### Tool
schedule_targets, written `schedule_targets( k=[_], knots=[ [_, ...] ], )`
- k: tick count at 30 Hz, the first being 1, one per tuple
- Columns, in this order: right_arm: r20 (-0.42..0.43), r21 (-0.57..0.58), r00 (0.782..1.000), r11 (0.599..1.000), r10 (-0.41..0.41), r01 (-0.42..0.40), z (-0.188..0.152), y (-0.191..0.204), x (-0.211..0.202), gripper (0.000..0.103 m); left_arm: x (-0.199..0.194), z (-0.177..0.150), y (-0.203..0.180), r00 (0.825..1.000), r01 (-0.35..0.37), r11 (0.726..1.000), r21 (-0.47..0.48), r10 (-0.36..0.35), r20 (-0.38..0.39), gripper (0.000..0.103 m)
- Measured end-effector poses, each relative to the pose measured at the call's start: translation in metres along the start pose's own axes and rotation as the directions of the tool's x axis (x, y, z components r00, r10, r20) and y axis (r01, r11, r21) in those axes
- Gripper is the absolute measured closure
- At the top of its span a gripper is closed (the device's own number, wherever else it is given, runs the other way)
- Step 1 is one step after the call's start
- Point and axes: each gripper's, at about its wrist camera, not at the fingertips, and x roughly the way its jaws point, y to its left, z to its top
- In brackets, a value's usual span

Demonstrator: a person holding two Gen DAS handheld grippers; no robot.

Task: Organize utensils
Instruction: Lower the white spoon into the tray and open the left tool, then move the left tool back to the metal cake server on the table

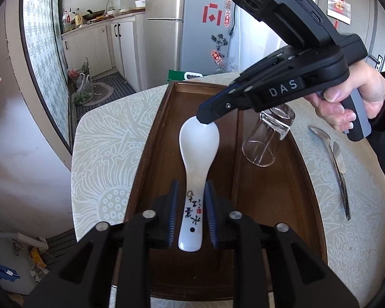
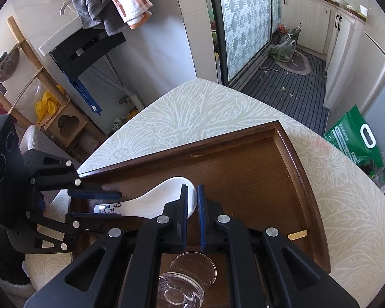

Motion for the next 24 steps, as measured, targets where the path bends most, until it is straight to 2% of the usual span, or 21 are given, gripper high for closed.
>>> schedule_targets(
  k=[2, 5, 7, 9, 11, 13, 15, 24],
  knots=[
    [0.007, 0.007, 1.0, 1.0, 0.002, -0.002, 0.001, -0.003, -0.003, 0.092, -0.001, 0.001, 0.0, 1.0, -0.004, 1.0, -0.002, 0.004, 0.004, 0.064],
    [0.023, 0.012, 1.0, 1.0, 0.001, -0.002, 0.001, -0.006, -0.01, 0.087, -0.003, 0.001, -0.003, 1.0, 0.001, 1.0, 0.003, -0.001, 0.008, 0.056],
    [0.034, 0.017, 0.999, 1.0, -0.002, 0.001, 0.0, -0.008, -0.017, 0.084, -0.007, 0.003, -0.005, 1.0, 0.003, 1.0, 0.001, -0.003, 0.019, 0.054],
    [0.049, 0.023, 0.999, 1.0, -0.009, 0.008, -0.001, -0.009, -0.025, 0.07, -0.012, 0.005, -0.009, 1.0, -0.003, 1.0, 0.003, 0.003, 0.031, 0.046],
    [0.069, 0.029, 0.998, 1.0, -0.012, 0.01, -0.004, -0.009, -0.037, 0.062, -0.02, 0.008, -0.015, 0.999, -0.014, 1.0, 0.011, 0.014, 0.044, 0.037],
    [0.089, 0.031, 0.996, 0.999, -0.017, 0.014, -0.009, -0.007, -0.052, 0.059, -0.028, 0.01, -0.025, 0.999, -0.007, 1.0, 0.026, 0.005, 0.05, 0.035],
    [0.109, 0.034, 0.994, 0.999, -0.024, 0.02, -0.016, -0.005, -0.066, 0.051, -0.034, 0.011, -0.034, 0.998, -0.004, 0.999, 0.038, 0.002, 0.057, 0.028],
    [0.182, 0.081, 0.98, 0.995, -0.078, 0.064, -0.088, -0.011, -0.135, 0.037, -0.044, 0.013, -0.111, 0.995, 0.066, 0.99, 0.127, -0.074, 0.065, 0.019]
  ],
)
